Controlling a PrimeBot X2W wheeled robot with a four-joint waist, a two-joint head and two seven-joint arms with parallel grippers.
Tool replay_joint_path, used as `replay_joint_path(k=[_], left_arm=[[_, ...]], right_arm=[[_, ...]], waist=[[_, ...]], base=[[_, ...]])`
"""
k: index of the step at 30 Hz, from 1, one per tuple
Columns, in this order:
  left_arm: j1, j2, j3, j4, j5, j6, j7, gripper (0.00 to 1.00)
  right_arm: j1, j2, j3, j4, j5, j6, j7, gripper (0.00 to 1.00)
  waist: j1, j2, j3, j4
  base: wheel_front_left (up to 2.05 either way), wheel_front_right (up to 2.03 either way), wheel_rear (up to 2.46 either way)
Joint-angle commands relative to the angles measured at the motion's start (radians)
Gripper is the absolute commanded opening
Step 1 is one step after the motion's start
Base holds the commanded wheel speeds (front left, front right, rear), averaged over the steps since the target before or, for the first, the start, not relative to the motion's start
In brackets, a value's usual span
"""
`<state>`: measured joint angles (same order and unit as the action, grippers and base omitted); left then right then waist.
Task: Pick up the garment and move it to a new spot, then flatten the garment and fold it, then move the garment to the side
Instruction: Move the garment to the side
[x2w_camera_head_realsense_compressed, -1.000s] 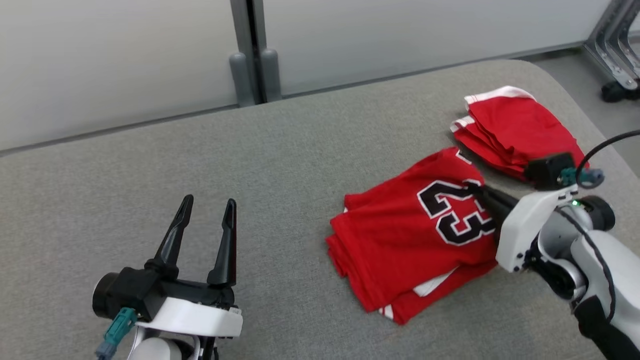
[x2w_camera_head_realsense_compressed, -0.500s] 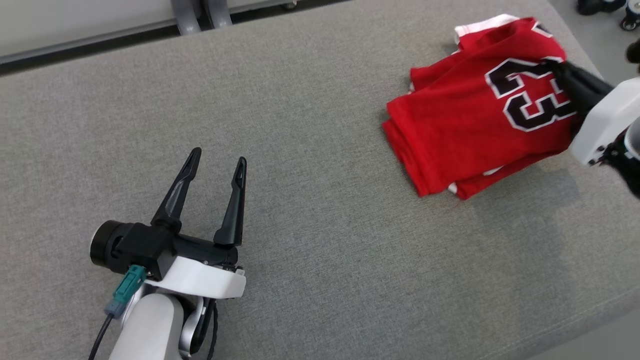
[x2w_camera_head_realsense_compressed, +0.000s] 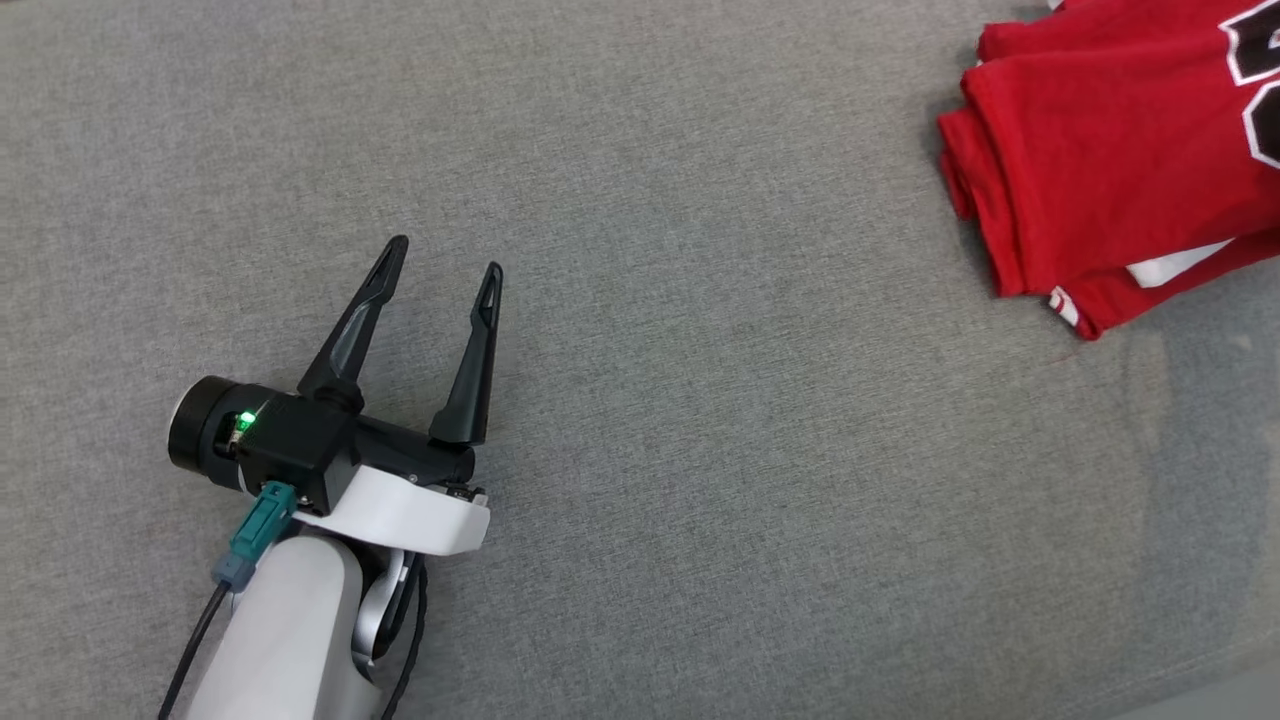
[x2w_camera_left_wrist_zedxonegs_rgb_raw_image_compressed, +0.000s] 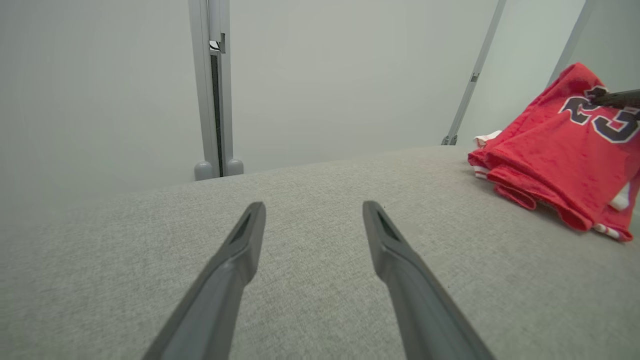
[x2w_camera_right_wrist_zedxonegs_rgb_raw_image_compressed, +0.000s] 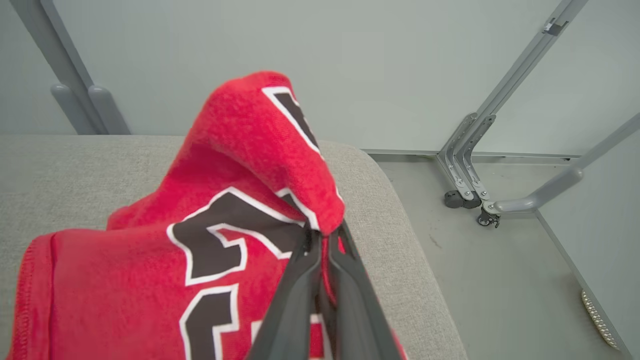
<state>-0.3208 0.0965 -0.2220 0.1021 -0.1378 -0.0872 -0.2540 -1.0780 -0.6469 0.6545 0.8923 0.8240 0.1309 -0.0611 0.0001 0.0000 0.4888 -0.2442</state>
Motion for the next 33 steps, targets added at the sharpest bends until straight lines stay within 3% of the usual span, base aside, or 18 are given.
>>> replay_joint_path(k=[1, 2, 3, 11, 16, 22, 33], left_arm=[[-0.022, 0.007, -0.005, -0.001, 0.008, -0.003, 0.002, 1.0], [-0.026, 0.007, -0.007, 0.001, 0.007, -0.003, 0.002, 1.0], [-0.028, 0.007, -0.009, 0.003, 0.005, -0.004, 0.0, 1.0], [-0.027, 0.0, -0.01, 0.022, -0.012, 0.005, -0.004, 1.0], [0.009, -0.007, 0.005, 0.034, -0.035, 0.016, -0.009, 1.0], [0.07, -0.014, 0.058, 0.005, -0.062, 0.033, -0.011, 1.0], [0.243, -0.02, 0.203, -0.079, -0.098, 0.055, -0.01, 1.0]], right_arm=[[-0.026, 0.006, 0.011, 0.054, -0.018, 0.0, -0.021, 0.15], [-0.037, 0.011, 0.017, 0.081, -0.027, 0.0, -0.033, 0.41], [-0.047, 0.016, 0.024, 0.106, -0.04, 0.0, -0.051, 1.0], [-0.081, 0.059, 0.042, 0.272, -0.093, 0.0, -0.159, 1.0], [-0.077, 0.081, 0.047, 0.294, -0.108, 0.0, -0.193, 1.0], [-0.025, 0.077, 0.043, 0.155, -0.135, 0.0, -0.205, 1.0], [0.292, 0.091, -0.13, -0.208, -0.185, 0.0, -0.204, 1.0]], waist=[[-0.0001, 0.0, 0.014, 0.017], [-0.0001, 0.0, 0.015, 0.022], [-0.0001, 0.0, 0.016, 0.026], [-0.0001, 0.0, -0.015, 0.054], [-0.0001, 0.0, -0.082, 0.063], [-0.0001, 0.0, -0.193, 0.078], [-0.0001, 0.0, -0.412, 0.13]], base=[[0.0, 0.0, 0.0], [0.0, 0.0, 0.0], [0.0, 0.0, 0.0], [0.0, 0.0, 0.0], [0.0, 0.0, 0.0], [0.0, 0.0, 0.0], [0.0, 0.0, 0.0]])
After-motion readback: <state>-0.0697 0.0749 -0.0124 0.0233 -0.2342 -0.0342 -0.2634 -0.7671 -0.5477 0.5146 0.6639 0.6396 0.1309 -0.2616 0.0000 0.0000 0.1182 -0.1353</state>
